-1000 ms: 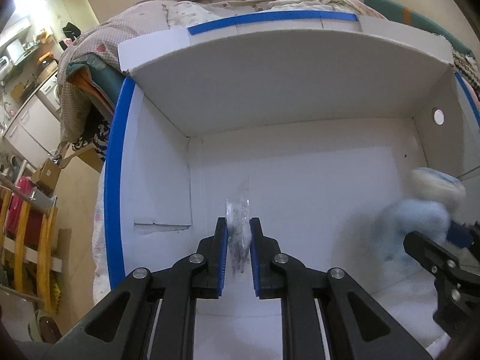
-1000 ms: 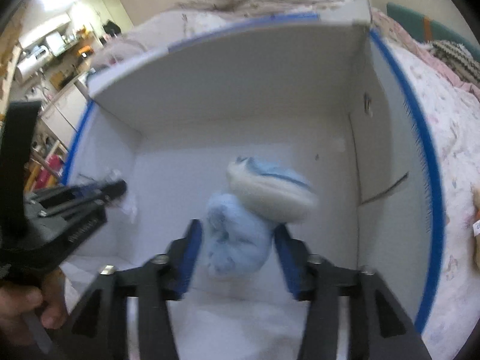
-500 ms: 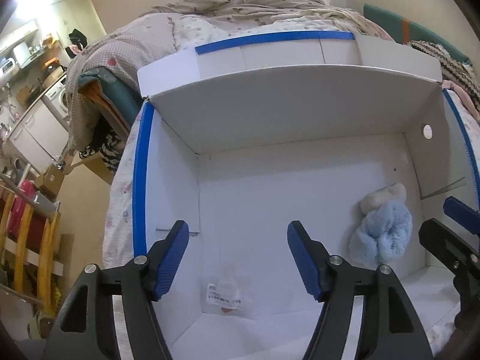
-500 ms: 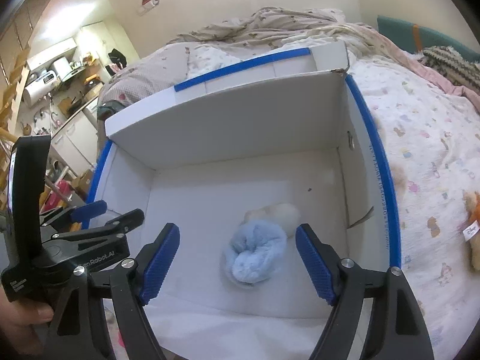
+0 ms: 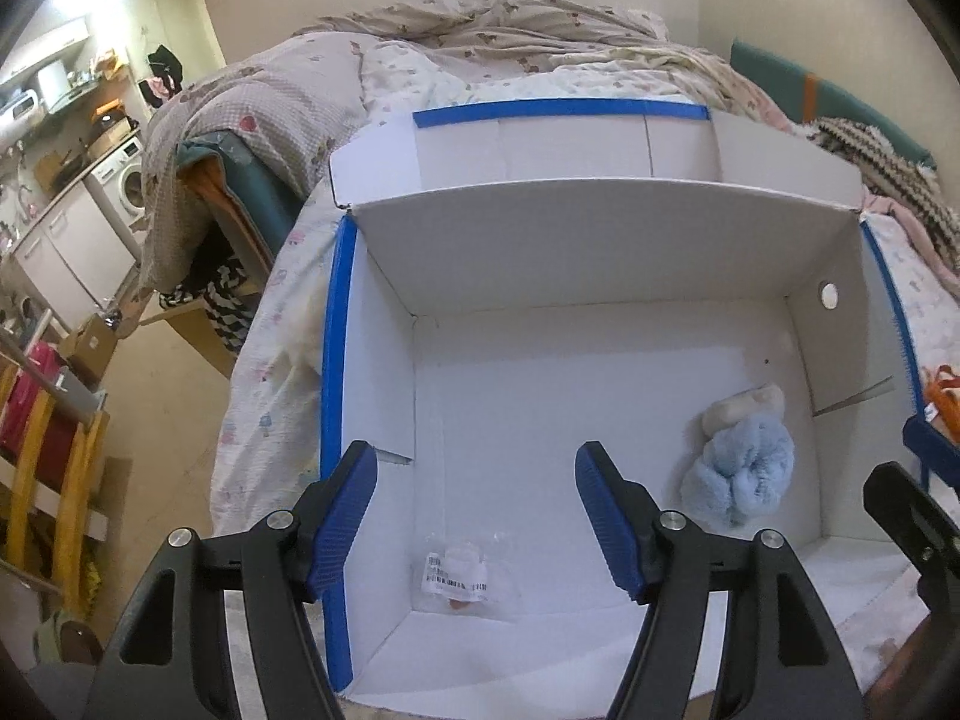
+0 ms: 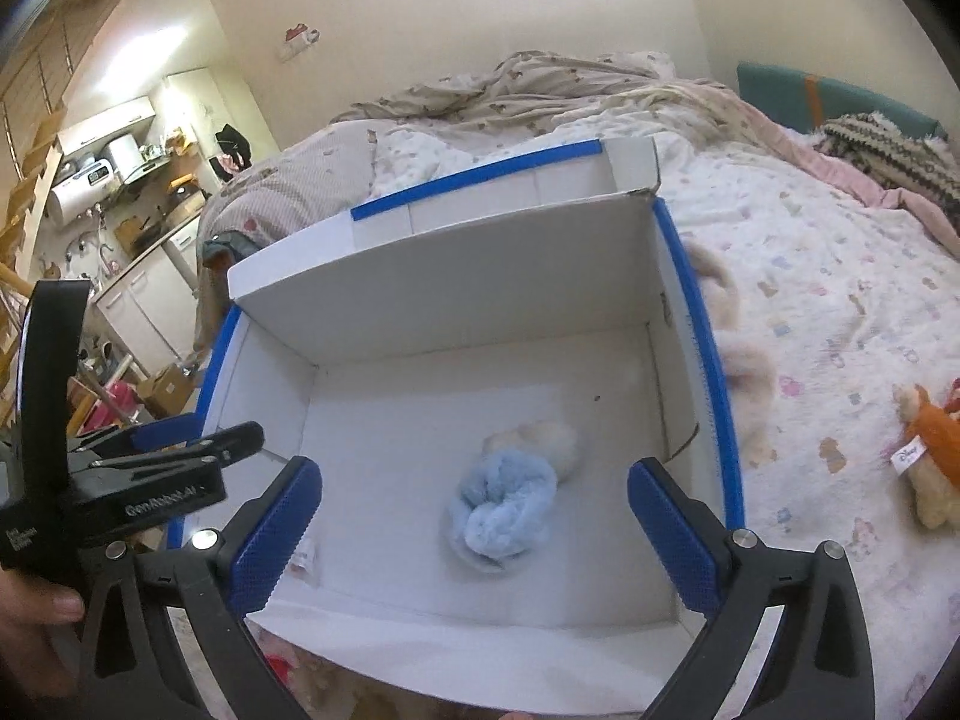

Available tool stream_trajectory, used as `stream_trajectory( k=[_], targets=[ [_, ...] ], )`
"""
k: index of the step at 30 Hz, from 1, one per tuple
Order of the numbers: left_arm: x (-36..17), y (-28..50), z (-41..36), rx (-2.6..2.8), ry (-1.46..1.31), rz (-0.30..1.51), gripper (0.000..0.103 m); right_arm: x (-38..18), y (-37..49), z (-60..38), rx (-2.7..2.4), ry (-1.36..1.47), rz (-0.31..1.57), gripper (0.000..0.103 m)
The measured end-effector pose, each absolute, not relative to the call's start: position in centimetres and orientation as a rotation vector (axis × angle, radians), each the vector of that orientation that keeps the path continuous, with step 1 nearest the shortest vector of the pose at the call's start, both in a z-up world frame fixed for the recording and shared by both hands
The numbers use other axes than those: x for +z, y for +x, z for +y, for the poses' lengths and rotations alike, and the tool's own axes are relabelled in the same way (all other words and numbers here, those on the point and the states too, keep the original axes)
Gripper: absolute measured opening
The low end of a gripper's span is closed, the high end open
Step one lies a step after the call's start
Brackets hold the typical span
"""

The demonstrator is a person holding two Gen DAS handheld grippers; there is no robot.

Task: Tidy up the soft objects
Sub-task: 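Grasp the pink rubber duck with the left tool while the right tool grasps the lace scrunchie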

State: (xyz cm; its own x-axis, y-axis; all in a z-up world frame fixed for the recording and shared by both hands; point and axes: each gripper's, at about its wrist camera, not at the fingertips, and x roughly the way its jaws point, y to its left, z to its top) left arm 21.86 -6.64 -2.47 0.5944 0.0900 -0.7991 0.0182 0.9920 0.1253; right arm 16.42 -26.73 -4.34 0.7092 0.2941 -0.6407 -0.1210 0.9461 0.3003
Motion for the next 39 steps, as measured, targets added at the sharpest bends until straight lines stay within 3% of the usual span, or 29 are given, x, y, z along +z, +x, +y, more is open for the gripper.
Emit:
stream_trajectory(
  k=[17,30,39],
  targets=[
    [-1.0,14.3,-4.1,-0.012,0.109,0.851,0.066,-3.0,10.8,-26.1,0.202,0.139,0.712,0.103],
    [-3.6,11.3,-0.7,0.039,-0.042,0.895,0.066,-5.8,8.0,-25.5,0.196,0.166,0.882,0.103],
    [-6.5,11.5,1.0,0.043,-0.136,1.045,0.066,-9.0,9.2,-25.6,0.235,0.285,1.034,0.103]
  ],
)
